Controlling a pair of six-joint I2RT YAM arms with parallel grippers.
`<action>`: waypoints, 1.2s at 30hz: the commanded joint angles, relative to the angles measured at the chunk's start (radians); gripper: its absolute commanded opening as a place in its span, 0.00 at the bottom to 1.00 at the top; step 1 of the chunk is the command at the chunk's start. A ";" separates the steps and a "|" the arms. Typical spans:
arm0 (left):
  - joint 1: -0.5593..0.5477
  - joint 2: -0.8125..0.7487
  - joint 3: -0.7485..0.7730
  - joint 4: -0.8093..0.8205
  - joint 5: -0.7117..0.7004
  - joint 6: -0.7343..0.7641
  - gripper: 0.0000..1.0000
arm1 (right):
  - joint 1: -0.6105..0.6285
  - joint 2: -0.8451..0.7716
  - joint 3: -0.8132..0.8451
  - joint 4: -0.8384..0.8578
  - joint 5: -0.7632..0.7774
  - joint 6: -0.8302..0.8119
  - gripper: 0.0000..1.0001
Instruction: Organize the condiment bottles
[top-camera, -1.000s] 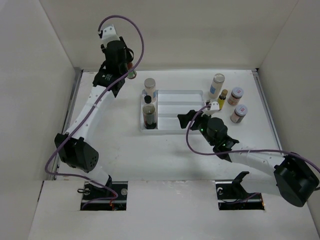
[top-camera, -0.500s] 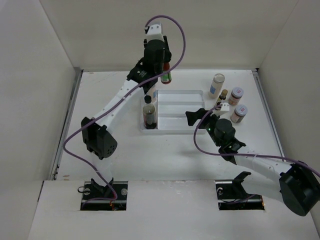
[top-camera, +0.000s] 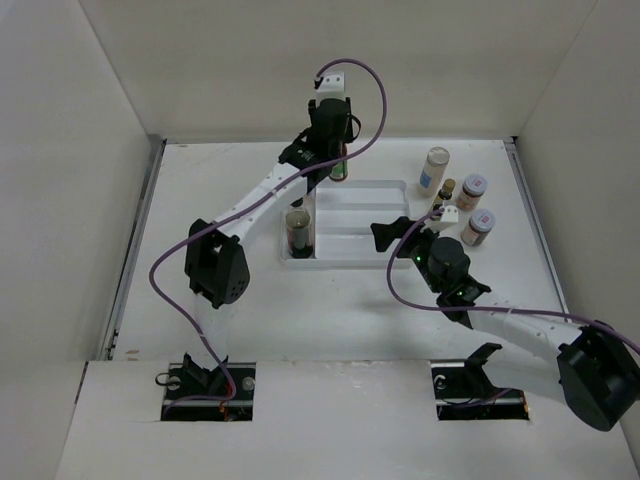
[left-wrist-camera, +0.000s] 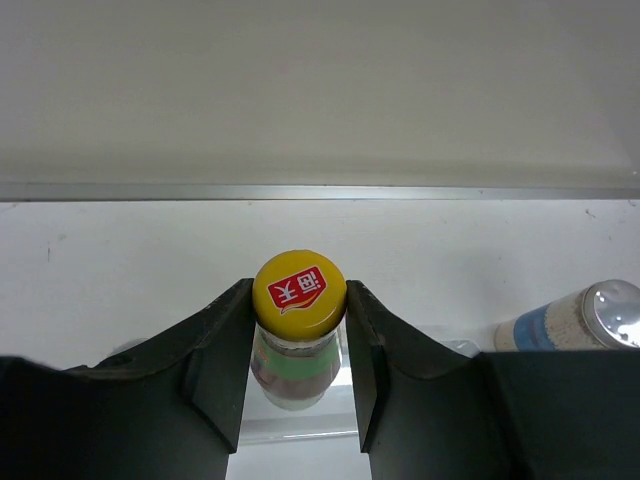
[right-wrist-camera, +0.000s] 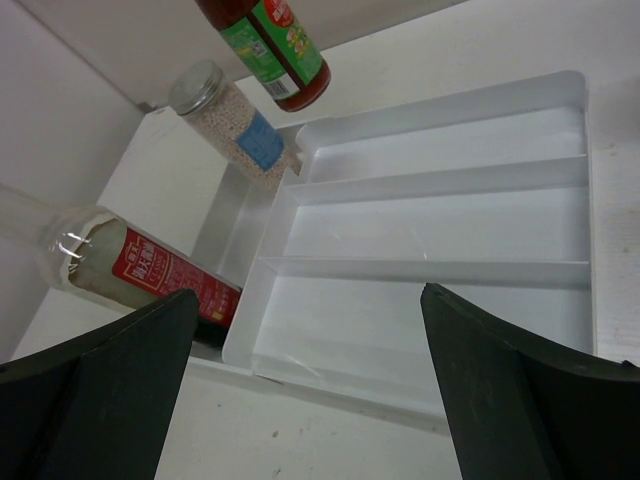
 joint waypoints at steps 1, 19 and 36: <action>-0.001 -0.050 0.004 0.186 -0.010 0.009 0.17 | -0.008 0.005 0.001 0.059 0.015 0.014 1.00; -0.005 -0.047 -0.171 0.278 -0.009 0.004 0.17 | -0.008 0.013 0.004 0.059 0.015 0.014 1.00; -0.013 -0.064 -0.335 0.375 -0.028 0.000 0.32 | -0.008 0.007 0.003 0.059 0.017 0.014 1.00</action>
